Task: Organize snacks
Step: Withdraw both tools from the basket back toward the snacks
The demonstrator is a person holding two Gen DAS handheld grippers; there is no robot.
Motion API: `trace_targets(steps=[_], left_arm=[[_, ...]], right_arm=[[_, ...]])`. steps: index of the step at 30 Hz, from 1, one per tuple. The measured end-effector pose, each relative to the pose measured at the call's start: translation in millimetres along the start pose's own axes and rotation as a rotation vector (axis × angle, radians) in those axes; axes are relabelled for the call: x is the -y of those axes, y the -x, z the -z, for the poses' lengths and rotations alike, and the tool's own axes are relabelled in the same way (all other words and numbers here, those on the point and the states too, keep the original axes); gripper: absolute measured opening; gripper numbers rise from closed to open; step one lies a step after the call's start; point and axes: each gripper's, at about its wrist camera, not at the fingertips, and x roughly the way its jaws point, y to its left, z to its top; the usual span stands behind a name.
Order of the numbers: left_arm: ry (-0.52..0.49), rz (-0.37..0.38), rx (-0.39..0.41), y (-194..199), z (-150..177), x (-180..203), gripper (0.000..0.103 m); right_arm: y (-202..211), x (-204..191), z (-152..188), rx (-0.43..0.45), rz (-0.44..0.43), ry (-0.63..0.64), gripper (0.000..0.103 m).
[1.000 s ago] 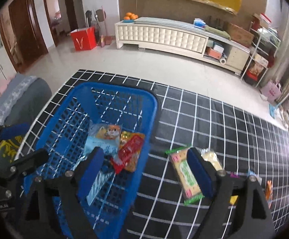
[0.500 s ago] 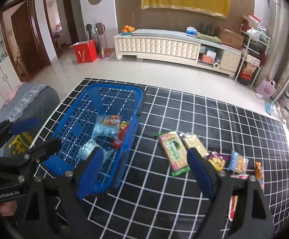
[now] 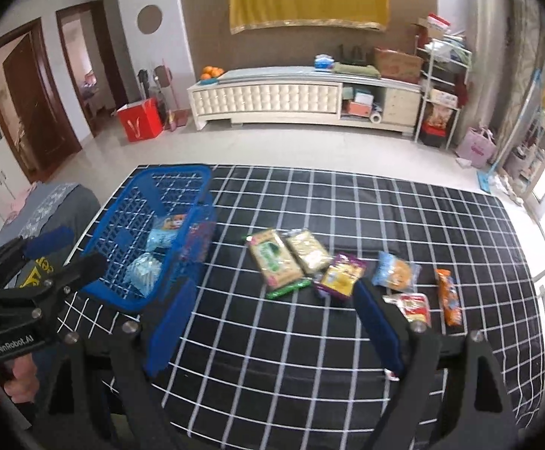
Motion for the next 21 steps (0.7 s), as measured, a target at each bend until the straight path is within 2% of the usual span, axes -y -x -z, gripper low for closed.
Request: trace_targets(steps=[10, 13, 17, 21], left_arm=[[-0.085, 0.041, -0.002, -12, -2, 68, 0.077], [-0.099, 0.056, -0.02, -22, 0, 86, 0.077], [-0.134, 0.038, -0.027, -38, 6, 106, 0.077], [-0.135, 0.054, -0.081, -61, 16, 117, 0.077]], right_arm=[[15, 68, 19, -0.004, 0.039, -0.076, 0.089], [10, 89, 29, -0.03, 0.052, -0.09, 0.089], [1, 109, 40, -0.064, 0.055, -0.108, 0.089], [-17, 126, 52, -0.123, 0.06, -0.123, 0.089]])
